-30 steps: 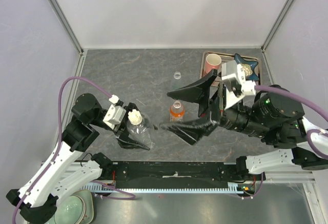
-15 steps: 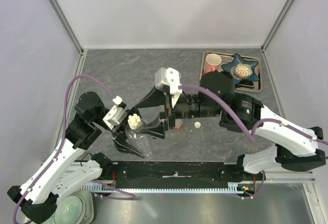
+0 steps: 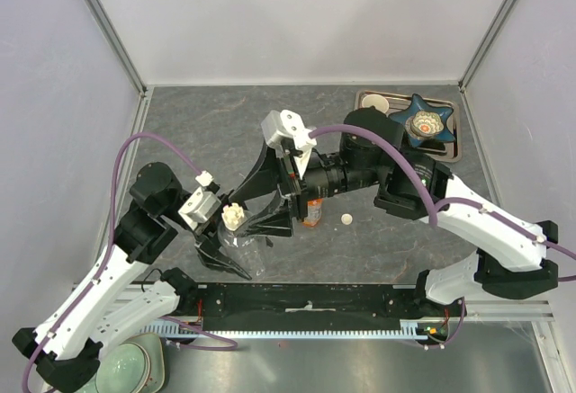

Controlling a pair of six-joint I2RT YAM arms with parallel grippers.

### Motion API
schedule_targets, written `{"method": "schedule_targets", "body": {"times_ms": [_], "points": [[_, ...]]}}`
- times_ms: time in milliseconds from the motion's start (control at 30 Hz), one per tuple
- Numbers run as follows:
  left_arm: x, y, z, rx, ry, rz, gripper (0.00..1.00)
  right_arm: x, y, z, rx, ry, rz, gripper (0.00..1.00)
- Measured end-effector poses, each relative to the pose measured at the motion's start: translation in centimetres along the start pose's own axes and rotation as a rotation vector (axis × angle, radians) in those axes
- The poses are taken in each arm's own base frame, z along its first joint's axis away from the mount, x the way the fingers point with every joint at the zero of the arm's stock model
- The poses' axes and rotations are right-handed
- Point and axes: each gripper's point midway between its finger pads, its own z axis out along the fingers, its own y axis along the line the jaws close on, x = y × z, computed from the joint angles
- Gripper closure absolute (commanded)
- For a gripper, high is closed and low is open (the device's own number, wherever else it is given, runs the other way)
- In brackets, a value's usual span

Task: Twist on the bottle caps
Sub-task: Screw the bottle cap onto the plastic bottle.

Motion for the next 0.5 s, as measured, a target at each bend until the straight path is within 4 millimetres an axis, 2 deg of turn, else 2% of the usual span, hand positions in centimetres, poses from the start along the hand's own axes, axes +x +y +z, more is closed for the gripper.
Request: {"method": "schedule_targets", "body": {"times_ms": [167,267,500], "points": [[-0.1,-0.2,0.0,0.0,-0.001,0.008,0.94,1.0,-1.1,0.5,-0.002,0.026,0.034,0.39],[-0.1,-0.3,0.0,0.0,-0.001,0.011,0.94,1.3,-1.3,0.6,-0.008,0.032,0.047,0.48],[-0.1,-0.4,0.0,-0.001,-0.002,0.014,0.94,1.3,-0.8,0.6,-0.031,0.033,0.056,0.86]]}}
